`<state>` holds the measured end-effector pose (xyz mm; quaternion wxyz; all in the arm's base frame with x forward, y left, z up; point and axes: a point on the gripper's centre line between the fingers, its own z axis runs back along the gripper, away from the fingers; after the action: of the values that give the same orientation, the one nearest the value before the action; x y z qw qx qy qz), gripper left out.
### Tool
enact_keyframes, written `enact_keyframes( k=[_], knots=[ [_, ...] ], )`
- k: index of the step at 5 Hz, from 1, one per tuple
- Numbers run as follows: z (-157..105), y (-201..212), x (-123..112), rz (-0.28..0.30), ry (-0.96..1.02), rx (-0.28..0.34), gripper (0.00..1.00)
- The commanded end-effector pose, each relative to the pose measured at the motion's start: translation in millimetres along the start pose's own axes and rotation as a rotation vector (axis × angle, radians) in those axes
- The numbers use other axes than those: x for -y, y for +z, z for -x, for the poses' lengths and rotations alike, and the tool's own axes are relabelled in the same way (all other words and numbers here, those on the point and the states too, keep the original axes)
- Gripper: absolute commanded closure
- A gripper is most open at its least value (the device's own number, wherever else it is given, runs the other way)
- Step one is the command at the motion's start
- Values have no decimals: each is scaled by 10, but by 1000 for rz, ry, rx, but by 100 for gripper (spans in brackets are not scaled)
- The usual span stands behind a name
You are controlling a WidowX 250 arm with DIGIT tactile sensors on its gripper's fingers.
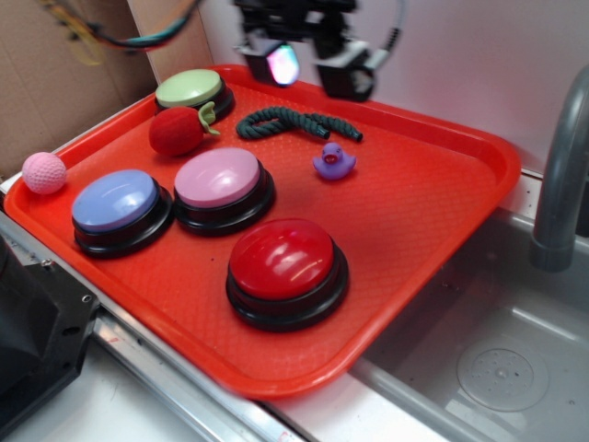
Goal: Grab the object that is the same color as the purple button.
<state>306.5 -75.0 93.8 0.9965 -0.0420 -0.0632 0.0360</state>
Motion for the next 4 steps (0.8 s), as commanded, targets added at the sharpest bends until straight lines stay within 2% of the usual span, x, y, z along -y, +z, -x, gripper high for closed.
enact_keyframes(
  k=[1, 2, 3, 4],
  knots=[
    [-180, 24, 67, -11, -32, 62, 0],
    [-180, 24, 67, -11, -32, 62, 0],
    [-25, -264, -88, 13, -1, 38, 0],
    [62, -411, -161, -22, -13, 28, 0]
  ],
)
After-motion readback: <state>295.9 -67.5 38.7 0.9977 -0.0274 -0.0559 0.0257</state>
